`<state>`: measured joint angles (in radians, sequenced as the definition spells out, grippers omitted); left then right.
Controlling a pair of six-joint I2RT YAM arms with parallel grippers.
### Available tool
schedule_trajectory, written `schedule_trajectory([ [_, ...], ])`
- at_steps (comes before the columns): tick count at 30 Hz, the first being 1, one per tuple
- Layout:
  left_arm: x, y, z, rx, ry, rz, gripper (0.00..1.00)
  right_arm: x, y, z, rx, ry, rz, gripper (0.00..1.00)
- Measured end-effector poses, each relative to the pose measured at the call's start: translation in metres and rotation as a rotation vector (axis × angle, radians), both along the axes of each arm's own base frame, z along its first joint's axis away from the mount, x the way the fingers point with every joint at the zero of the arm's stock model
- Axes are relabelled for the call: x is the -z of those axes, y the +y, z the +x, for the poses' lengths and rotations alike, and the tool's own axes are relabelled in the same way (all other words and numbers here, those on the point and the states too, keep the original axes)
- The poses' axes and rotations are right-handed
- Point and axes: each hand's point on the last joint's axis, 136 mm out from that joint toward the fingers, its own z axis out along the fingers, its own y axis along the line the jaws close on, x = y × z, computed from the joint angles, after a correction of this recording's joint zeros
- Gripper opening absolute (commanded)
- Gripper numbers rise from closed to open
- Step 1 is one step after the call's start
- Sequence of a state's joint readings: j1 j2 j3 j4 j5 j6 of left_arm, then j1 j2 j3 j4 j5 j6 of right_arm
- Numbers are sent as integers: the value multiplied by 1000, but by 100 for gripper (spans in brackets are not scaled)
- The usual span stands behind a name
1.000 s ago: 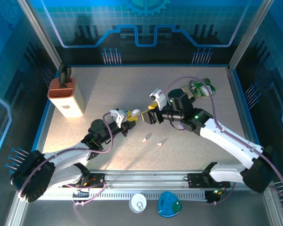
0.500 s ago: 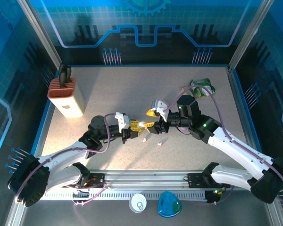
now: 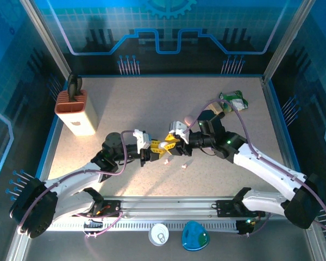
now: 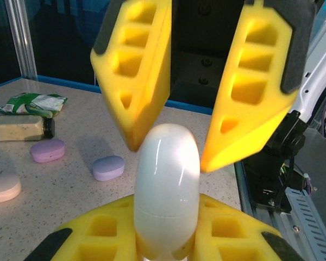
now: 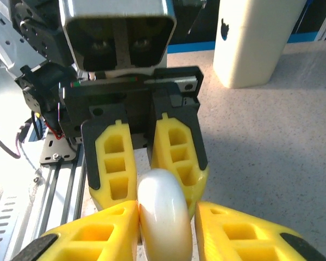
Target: Insert wireless bluetooth earbuds into charging case
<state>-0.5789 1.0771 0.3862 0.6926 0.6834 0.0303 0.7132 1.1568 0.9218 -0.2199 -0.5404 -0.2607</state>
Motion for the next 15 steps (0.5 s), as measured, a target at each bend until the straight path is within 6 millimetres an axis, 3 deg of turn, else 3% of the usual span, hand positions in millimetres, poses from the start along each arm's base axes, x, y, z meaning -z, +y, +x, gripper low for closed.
schedule_trajectory([
  [6, 1, -1, -2, 17, 13, 3, 0, 7, -1, -3, -15, 14, -22, 18],
  [7, 2, -1, -2, 18, 15, 4, 5, 7, -1, -3, -14, 15, -22, 16],
  [11, 3, -1, -1, 16, 14, 5, 39, 7, -3, -1, -2, 12, -22, 14],
  [15, 5, -1, 5, -16, 23, 10, 66, 13, -7, 7, 46, 25, -13, 15],
])
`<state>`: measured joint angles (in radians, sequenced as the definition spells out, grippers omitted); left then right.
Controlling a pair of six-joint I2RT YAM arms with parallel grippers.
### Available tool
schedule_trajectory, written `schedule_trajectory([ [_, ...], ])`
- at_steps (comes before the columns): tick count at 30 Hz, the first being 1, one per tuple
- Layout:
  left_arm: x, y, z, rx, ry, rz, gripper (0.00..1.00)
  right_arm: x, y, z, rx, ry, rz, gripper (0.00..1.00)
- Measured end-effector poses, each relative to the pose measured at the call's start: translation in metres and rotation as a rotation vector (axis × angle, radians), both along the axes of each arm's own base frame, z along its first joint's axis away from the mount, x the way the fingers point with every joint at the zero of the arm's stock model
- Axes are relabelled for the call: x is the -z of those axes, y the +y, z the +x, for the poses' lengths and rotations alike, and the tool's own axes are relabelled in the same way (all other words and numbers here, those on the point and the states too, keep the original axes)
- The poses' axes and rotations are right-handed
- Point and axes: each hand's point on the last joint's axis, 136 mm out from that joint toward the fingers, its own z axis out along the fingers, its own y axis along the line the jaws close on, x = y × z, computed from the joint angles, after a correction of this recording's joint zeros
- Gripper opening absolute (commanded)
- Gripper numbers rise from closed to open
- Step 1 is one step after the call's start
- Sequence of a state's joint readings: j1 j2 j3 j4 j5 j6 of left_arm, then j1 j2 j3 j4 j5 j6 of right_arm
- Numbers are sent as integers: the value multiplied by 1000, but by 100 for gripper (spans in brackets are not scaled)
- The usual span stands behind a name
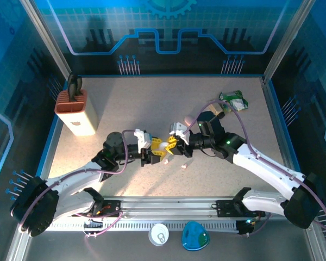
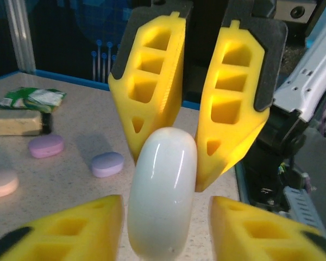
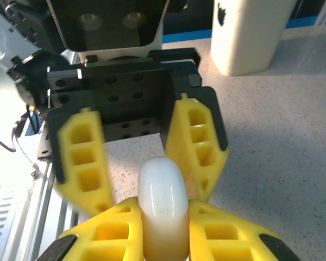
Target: Insert wireless bluetooth earbuds into charging case
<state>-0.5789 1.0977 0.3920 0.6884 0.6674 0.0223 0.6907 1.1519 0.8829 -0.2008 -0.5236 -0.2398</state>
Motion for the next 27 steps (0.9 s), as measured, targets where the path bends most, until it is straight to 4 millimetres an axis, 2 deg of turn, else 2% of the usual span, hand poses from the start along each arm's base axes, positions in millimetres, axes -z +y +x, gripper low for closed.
schedule_trajectory([
  [2, 2, 1, 6, -34, -2, 8, 81, 8, -10, 11, 67, 26, 7, 14],
  [4, 5, 3, 13, -71, -3, 16, 91, 19, -25, 28, 171, 79, 15, 15],
  [9, 18, 11, 32, -191, 1, 64, 99, 53, -78, 84, 524, 269, 48, 16],
  [11, 34, 14, 41, -238, 25, 120, 99, 73, -99, 102, 662, 375, 60, 17],
  [13, 50, 17, 48, -271, 59, 171, 99, 92, -113, 110, 751, 467, 65, 18],
  [17, 68, 19, 56, -304, 94, 235, 99, 137, -129, 114, 886, 652, 50, 20],
  [23, 66, 17, 61, -309, 103, 246, 99, 195, -141, 108, 983, 824, -1, 21],
  [25, 66, 17, 61, -309, 108, 250, 99, 197, -142, 110, 993, 837, 19, 25],
  [27, 66, 17, 61, -308, 111, 253, 99, 195, -143, 113, 999, 833, 32, 33],
])
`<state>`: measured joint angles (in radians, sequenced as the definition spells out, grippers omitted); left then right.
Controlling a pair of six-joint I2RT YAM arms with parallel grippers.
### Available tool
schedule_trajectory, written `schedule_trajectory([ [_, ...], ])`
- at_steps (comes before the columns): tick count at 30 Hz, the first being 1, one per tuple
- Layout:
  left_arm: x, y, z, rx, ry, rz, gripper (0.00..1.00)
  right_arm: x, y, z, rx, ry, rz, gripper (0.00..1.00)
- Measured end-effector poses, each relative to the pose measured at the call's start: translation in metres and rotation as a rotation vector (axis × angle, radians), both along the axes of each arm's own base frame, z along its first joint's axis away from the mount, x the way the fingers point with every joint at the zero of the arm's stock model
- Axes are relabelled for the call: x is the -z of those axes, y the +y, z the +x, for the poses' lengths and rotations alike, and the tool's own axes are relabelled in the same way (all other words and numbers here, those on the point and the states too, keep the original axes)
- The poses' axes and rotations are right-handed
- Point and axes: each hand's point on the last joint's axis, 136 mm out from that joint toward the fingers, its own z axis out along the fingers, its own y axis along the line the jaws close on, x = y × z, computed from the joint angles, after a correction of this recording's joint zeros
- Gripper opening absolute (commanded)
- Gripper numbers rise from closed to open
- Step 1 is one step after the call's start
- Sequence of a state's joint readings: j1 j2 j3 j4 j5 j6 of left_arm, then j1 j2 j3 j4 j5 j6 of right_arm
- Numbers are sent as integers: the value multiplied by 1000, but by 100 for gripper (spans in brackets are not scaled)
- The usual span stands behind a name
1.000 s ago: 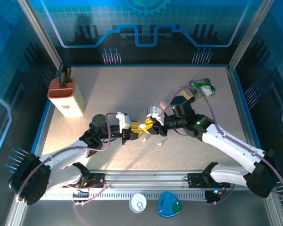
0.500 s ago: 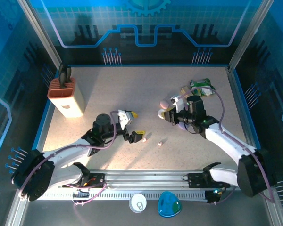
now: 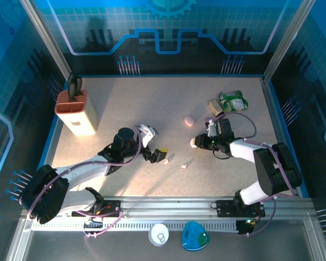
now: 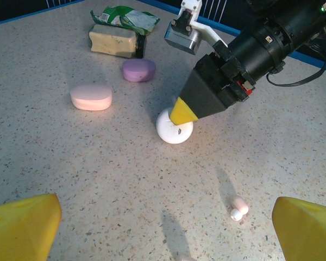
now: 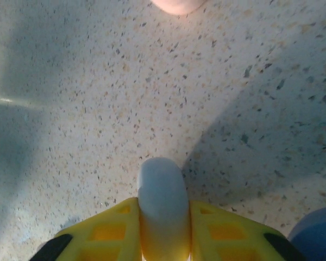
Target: Insert wireless bluetooth earbuds into charging case
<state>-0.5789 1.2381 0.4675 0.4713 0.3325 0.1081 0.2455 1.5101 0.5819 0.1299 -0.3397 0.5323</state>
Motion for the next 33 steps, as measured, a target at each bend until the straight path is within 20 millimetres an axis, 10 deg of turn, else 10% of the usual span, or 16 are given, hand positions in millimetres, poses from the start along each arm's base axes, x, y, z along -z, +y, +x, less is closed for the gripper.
schedule_trajectory([
  [8, 7, 1, 2, -13, 31, 6, 99, -20, -13, 13, 6, -79, -87, 63],
  [18, 13, 14, 16, -91, 113, -34, 99, -90, 12, 90, -160, -312, -328, 75],
  [33, 15, 12, 13, -73, 131, -41, 99, 8, 15, 114, -385, -11, -609, 65],
])
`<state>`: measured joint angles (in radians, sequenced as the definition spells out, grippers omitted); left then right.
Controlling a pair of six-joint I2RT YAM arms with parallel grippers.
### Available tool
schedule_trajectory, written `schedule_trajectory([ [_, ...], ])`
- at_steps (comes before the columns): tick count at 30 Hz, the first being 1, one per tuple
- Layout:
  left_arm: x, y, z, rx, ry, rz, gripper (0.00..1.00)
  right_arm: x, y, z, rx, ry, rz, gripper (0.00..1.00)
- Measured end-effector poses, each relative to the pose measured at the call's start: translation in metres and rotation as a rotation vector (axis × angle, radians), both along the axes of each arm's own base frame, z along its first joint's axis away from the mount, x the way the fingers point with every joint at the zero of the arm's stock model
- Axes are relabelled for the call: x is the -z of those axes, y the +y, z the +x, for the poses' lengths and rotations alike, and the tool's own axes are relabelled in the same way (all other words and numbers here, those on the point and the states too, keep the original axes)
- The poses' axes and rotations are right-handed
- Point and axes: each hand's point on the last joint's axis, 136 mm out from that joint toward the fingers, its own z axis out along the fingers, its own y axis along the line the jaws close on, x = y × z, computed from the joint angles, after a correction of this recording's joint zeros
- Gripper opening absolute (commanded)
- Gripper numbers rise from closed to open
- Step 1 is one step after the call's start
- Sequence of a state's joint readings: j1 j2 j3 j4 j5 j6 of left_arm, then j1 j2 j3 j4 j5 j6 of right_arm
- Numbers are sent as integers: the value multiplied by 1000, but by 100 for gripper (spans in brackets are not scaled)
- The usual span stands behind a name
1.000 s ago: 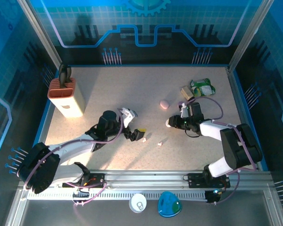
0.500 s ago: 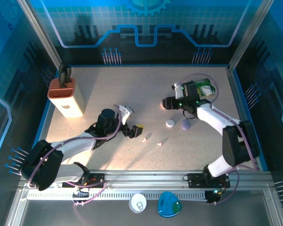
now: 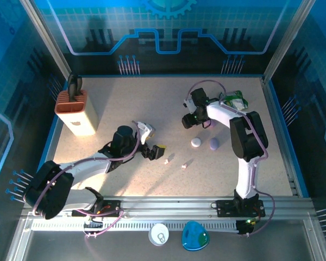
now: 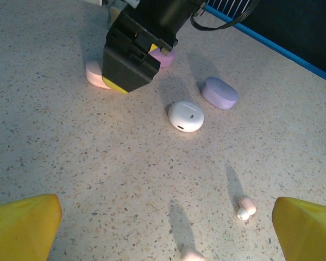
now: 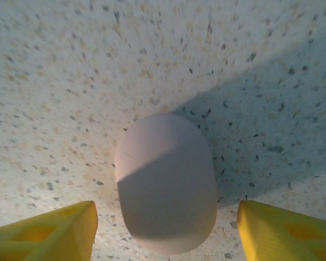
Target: Insert wireless bluetooth earbuds into charging case
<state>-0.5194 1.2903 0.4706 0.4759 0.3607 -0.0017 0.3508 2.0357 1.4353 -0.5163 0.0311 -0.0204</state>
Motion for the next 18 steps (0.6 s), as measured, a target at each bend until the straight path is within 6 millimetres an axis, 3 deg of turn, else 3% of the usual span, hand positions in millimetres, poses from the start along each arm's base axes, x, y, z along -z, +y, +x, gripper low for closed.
schedule_trajectory([
  [8, -1, -2, -3, 17, 4, -7, 99, 7, 1, 3, -17, 35, -60, 57],
  [18, 3, -3, -4, 26, 16, -5, 99, 11, 3, 7, -27, 54, -88, 39],
])
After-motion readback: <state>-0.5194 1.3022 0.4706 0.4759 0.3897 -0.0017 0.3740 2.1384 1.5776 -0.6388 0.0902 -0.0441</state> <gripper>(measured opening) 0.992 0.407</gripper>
